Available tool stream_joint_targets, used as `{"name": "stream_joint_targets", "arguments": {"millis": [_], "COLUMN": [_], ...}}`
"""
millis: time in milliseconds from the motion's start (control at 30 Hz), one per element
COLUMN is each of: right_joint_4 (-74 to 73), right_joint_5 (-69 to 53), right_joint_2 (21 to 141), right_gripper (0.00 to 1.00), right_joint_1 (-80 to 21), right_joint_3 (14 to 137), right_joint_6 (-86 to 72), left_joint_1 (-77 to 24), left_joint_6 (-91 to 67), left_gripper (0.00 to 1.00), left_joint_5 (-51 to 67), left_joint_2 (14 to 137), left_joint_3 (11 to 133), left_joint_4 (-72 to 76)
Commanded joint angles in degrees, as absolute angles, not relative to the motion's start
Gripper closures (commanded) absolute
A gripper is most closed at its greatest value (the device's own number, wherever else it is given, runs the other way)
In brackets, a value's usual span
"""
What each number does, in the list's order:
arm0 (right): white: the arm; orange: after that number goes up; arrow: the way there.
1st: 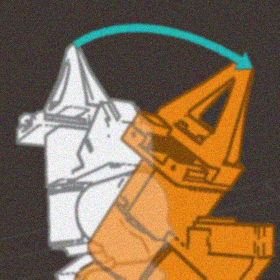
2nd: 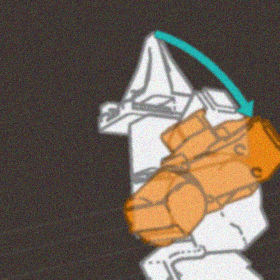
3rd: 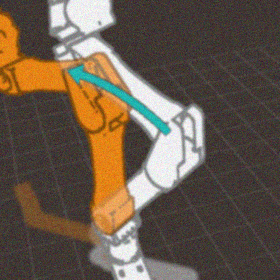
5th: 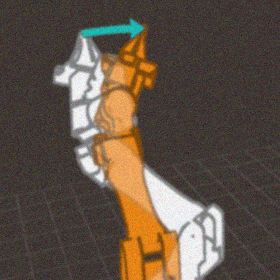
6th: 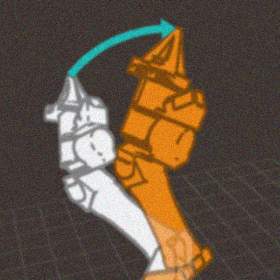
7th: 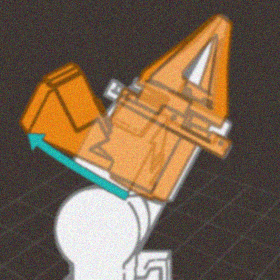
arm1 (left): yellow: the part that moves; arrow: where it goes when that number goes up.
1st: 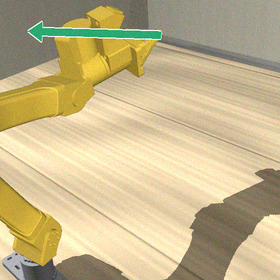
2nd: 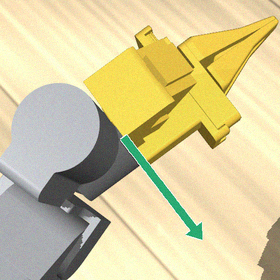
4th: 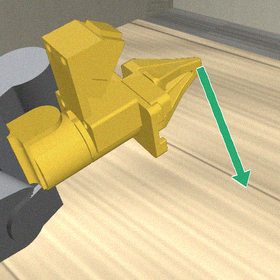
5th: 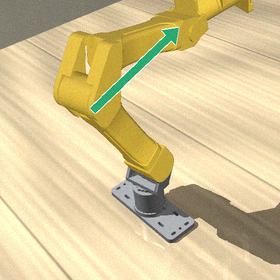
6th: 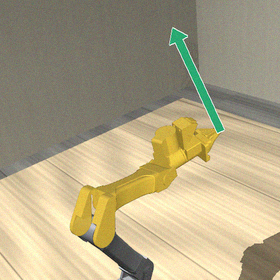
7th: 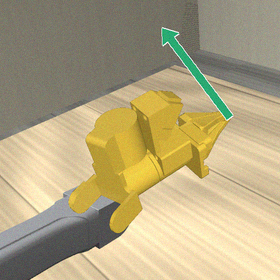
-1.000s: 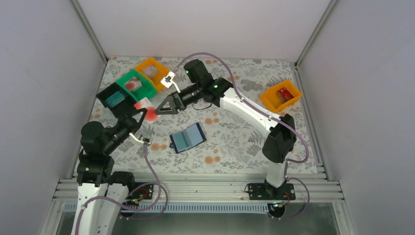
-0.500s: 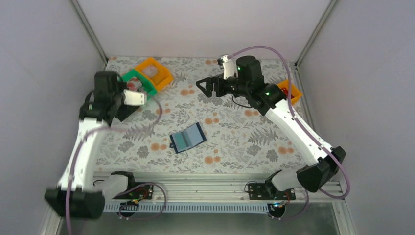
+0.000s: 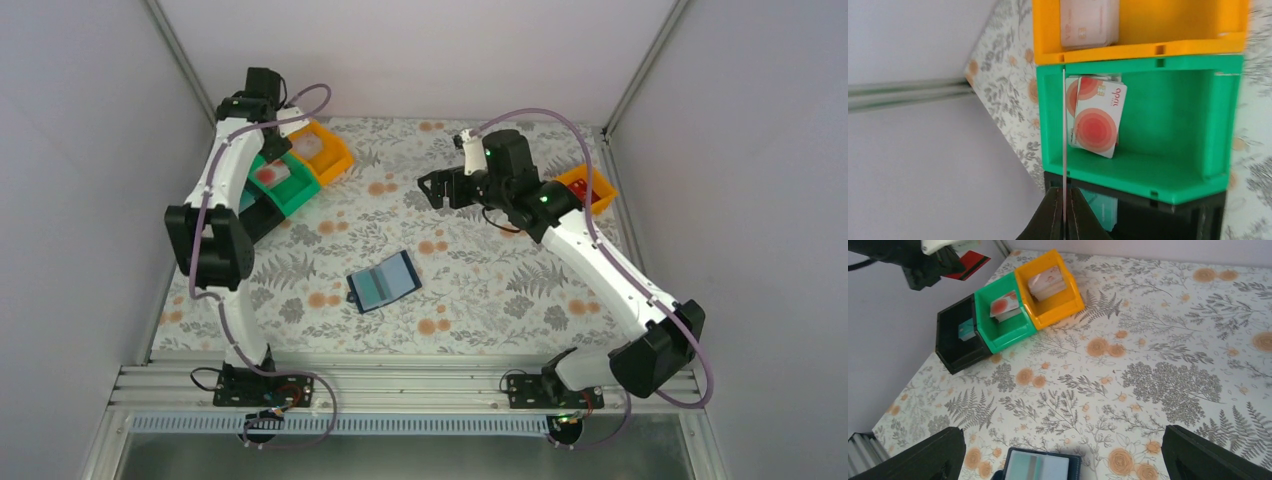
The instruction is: Take the credit cards out of the card holder
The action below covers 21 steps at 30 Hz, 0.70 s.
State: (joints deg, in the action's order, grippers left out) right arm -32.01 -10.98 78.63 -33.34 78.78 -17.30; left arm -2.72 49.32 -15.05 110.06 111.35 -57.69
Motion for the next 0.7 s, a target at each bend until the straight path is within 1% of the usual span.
{"name": "stream_joint_targets", "arguments": {"millis": [0, 233, 433, 567, 667], "right_joint_4": [-31.0, -31.4, -31.4, -31.5, -31.1], "right_joint_5": [-8.4, -9.6, -10.2, -11.3, -12.3], "right_joint_2": [77.3, 81.0, 81.8, 82.0, 82.0], "right_gripper": [0.01, 0.01, 0.01, 0.01, 0.01], "right_joint_1": [-32.3, -31.2, -30.5, -30.0, -29.8], "right_joint_3": [77.4, 78.5, 78.2, 78.3, 78.0], "right_joint_6": [-17.1, -16.5, -16.3, -16.2, -16.2], "left_joint_1": [-0.4, -0.1, 0.0, 0.0, -0.1], "left_joint_6": [40.9, 37.2, 34.9, 35.5, 36.8], "left_gripper": [0.98, 0.98, 0.98, 0.98, 0.98], "left_joint_5": [-21.1, -18.6, -19.1, -22.3, -24.1], "left_joint_2": [117.3, 125.4, 129.2, 129.3, 127.8], "left_joint_3": [115.3, 118.3, 121.0, 118.9, 114.9], "left_joint_4": [-58.1, -58.4, -58.0, -57.1, -54.0]}}
